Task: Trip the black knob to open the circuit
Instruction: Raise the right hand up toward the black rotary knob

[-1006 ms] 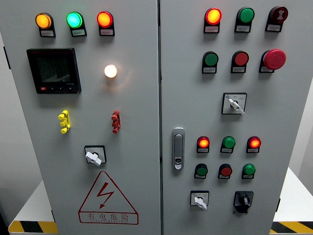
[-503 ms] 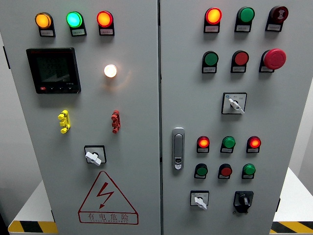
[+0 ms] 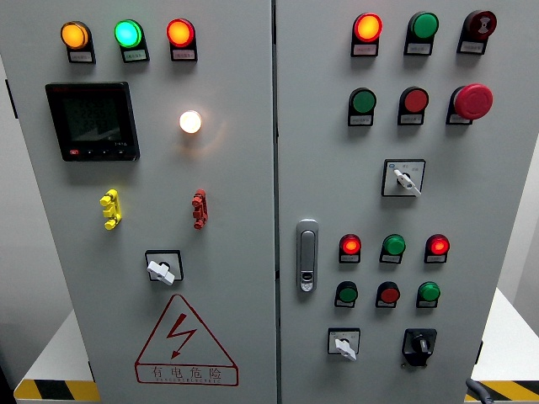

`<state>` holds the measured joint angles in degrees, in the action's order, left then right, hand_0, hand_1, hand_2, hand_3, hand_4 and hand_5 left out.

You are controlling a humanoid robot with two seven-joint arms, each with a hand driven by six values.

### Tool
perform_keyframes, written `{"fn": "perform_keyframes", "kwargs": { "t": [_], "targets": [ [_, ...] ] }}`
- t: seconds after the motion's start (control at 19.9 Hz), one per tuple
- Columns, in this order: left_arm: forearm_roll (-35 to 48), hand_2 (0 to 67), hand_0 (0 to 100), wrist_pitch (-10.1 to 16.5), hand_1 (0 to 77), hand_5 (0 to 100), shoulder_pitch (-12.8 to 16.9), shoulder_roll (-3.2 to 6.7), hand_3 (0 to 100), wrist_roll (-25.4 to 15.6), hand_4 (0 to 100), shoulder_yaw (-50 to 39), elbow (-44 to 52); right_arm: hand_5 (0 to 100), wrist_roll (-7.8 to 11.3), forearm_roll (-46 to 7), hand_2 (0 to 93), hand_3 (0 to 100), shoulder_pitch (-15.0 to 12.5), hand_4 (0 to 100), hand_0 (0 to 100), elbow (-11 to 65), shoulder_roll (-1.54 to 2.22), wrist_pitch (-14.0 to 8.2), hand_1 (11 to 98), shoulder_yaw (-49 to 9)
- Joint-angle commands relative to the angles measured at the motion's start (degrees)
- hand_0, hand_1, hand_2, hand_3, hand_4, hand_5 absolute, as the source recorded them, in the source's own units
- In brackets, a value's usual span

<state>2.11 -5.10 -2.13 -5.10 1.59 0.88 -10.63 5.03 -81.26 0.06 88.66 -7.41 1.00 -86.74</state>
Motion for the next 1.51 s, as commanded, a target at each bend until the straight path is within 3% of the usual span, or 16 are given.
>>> {"fn": "perform_keyframes", "kwargs": {
  "t": [0.0, 0.35, 0.5, 0.85, 1.16, 1.46],
  "targets": [
    [0.0, 19.5, 0, 0.0, 0.0, 9, -0.1, 0.0, 26, 0.0, 10, 0.0, 0.0, 100, -0.02, 0.1, 0.0, 91, 1.5, 100, 100, -1.1, -0.24, -0.1, 63.6, -0.1],
    [0.0, 19.5, 0, 0.0, 0.0, 9, 0.0, -0.09, 26, 0.0, 10, 0.0, 0.0, 100, -1.07, 1.1, 0.0, 94, 4.2, 100, 100, -2.1, -0.24, -0.2, 76.4, 0.1],
    [0.0, 19.5, 0, 0.0, 0.0, 9, -0.1, 0.0, 26, 0.0, 10, 0.0, 0.0, 100, -2.47, 5.3, 0.0, 94, 4.5, 100, 100, -2.3, -0.24, -0.3, 78.2, 0.1],
    [0.0, 19.5, 0, 0.0, 0.0, 9, 0.0, -0.09, 26, 0.0, 10, 0.0, 0.0, 100, -3.79, 8.7, 0.0, 95, 4.8, 100, 100, -2.7, -0.15, 0.2, 78.2, 0.9],
    [0.0, 19.5, 0, 0.0, 0.0, 9, -0.1, -0.09, 26, 0.0, 10, 0.0, 0.0, 100, -3.97, 9.9, 0.0, 95, 8.5, 100, 100, -5.7, -0.24, 0.3, 77.1, 0.9],
    [0.0, 19.5, 0, 0.0, 0.0, 9, 0.0, 0.0, 26, 0.0, 10, 0.0, 0.0, 100, -4.5, 10.0, 0.0, 95, 9.3, 100, 100, -6.8, -0.24, 0.5, 76.0, 2.2]
  ]
}}
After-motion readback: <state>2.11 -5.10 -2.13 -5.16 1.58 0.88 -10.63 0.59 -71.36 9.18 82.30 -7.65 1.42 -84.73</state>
